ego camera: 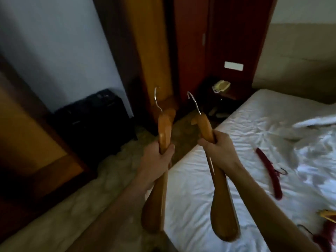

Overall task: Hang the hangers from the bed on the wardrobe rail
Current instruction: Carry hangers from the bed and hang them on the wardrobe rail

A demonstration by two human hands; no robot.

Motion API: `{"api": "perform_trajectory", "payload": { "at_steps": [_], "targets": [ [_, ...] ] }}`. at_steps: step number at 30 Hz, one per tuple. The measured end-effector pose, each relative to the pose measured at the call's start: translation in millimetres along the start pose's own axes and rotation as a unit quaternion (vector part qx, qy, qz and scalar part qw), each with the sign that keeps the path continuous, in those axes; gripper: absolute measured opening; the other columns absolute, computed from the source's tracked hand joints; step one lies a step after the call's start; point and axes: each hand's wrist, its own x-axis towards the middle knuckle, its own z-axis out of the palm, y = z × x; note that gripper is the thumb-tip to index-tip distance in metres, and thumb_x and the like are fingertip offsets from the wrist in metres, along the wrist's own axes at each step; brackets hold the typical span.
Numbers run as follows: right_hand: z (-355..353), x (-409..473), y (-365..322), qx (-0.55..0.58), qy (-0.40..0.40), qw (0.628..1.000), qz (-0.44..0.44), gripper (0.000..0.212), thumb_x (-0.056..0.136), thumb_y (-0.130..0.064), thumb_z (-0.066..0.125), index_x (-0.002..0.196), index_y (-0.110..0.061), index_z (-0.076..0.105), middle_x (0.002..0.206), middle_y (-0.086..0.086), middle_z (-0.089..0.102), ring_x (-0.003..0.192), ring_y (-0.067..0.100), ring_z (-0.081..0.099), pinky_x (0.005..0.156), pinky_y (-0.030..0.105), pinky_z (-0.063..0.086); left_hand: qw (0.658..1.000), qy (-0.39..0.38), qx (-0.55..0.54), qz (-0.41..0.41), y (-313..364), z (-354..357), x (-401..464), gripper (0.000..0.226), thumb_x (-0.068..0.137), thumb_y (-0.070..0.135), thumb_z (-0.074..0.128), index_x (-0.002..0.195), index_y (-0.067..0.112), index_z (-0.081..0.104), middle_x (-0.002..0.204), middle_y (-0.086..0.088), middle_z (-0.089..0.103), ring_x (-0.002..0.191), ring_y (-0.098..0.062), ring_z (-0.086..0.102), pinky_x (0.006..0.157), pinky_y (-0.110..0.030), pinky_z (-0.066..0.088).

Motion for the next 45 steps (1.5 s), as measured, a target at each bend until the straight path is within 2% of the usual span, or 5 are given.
{"api": "perform_trajectory", "payload": {
  "at_steps": [10,16,20,28,45],
  "targets": [
    [299.7,84.9,-186.0,0.094,-0.165,0.977,-0.095,0.009,0.084,-0.026,0.069,0.086,-0.018,0.073,0.067,0.000,0.063,0.062,0.016,0.058,0.063,0.040,0.048,0.985,0.171,-0.003,0.031,-82.3,-311.1,65.7,0.016,0.102,0.022,0.058,0.092,0.011,0.064,0.056,-0.003,0.064,0.050,-0.013,0.062,0.053,-0.021,0.049],
    [466.1,103.7,-282.3,0.139,-0.240,0.955,-0.105,0.027,0.086,-0.028,0.067,0.090,-0.001,0.069,0.067,0.005,0.058,0.058,0.017,0.052,0.060,0.035,0.044,0.967,0.255,-0.012,0.012,-130.2,-466.3,94.2,0.026,0.102,0.022,0.057,0.095,-0.002,0.064,0.068,-0.014,0.066,0.057,-0.017,0.064,0.056,-0.025,0.056],
    [553.0,115.9,-337.8,0.162,-0.262,0.945,-0.108,0.019,0.087,-0.025,0.066,0.080,-0.008,0.068,0.065,0.002,0.059,0.055,0.012,0.054,0.056,0.027,0.044,0.955,0.295,-0.015,-0.012,-159.5,-545.1,117.6,0.026,0.101,0.023,0.059,0.092,-0.001,0.066,0.066,-0.007,0.064,0.050,-0.007,0.061,0.049,-0.012,0.049],
    [710.2,179.8,-425.7,0.151,-0.327,0.922,-0.139,0.016,0.086,-0.030,0.068,0.079,-0.016,0.066,0.062,-0.005,0.062,0.055,0.008,0.058,0.057,0.024,0.045,0.932,0.361,-0.004,-0.045,-223.9,-690.7,192.5,0.024,0.098,0.026,0.062,0.092,0.005,0.068,0.064,-0.004,0.067,0.049,-0.007,0.064,0.049,-0.017,0.051],
    [1010.9,359.4,-604.6,0.160,-0.349,0.900,-0.206,0.020,0.082,-0.035,0.070,0.077,-0.016,0.069,0.068,0.001,0.063,0.067,0.016,0.059,0.077,0.039,0.051,0.910,0.413,0.022,-0.016,-275.6,-992.0,433.9,0.023,0.098,0.027,0.061,0.083,0.011,0.068,0.062,-0.002,0.065,0.051,-0.006,0.063,0.056,-0.021,0.049]
  ]
}}
